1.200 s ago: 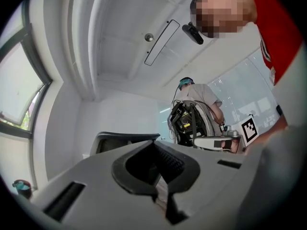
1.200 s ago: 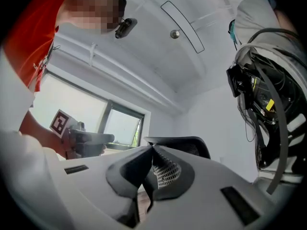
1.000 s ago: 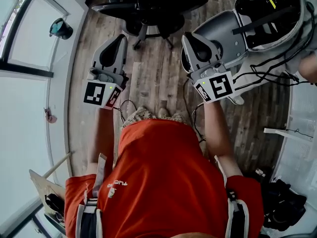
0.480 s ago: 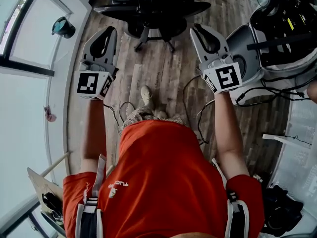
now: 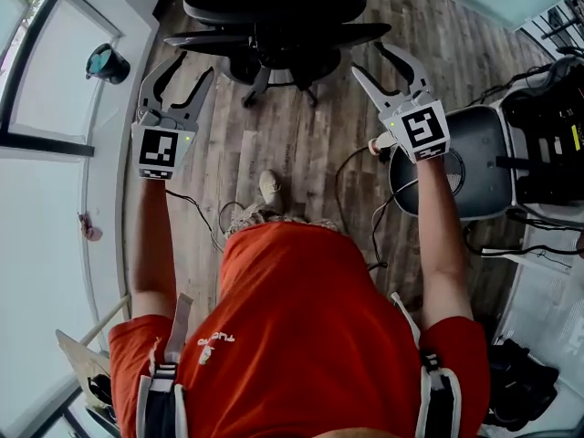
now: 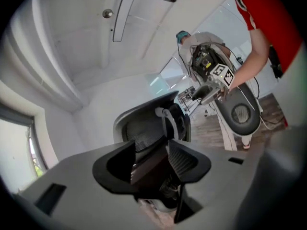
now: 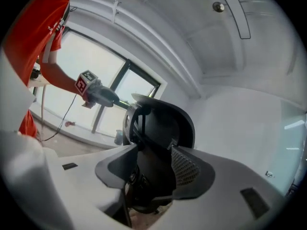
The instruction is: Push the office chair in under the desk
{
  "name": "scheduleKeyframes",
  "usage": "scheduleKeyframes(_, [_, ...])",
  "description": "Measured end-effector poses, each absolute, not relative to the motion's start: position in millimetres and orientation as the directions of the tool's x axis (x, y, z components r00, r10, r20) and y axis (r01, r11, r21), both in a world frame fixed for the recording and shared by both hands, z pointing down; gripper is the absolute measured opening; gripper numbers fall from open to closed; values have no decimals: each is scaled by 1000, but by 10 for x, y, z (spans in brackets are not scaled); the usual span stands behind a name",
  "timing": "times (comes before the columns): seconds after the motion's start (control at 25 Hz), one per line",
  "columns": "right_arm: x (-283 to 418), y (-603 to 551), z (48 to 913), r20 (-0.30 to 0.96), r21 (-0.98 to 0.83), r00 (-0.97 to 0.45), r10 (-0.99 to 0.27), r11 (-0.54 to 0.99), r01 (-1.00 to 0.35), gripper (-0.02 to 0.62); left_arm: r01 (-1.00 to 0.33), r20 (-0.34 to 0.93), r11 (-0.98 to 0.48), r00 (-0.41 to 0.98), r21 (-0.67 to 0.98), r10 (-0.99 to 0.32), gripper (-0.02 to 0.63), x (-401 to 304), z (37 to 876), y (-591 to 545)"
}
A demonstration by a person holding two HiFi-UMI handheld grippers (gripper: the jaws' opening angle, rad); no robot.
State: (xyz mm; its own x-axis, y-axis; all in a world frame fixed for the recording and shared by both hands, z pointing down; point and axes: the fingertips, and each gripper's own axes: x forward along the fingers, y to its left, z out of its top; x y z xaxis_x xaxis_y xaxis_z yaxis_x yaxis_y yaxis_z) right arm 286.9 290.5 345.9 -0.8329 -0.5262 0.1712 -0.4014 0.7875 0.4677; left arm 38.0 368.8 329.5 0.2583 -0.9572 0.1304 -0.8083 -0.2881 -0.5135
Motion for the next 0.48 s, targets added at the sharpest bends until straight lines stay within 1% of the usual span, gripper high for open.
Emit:
scheduleKeyframes(0.08, [2889, 2787, 3504, 209, 491, -818, -536, 781, -386, 229, -760, 169, -309, 259, -572, -951, 225, 290, 3352, 3594])
scheduleKeyframes(0.28, [2880, 2346, 3712, 327, 551, -766, -553, 770, -321, 262, -670, 295, -364, 221, -647, -930, 280, -64, 3618, 3241])
scheduleKeyframes(0.48, [2890, 1926, 4001, 479, 601, -678, -558, 771, -210, 276, -564, 419, -435, 165, -702, -893, 302, -421, 3890, 2917])
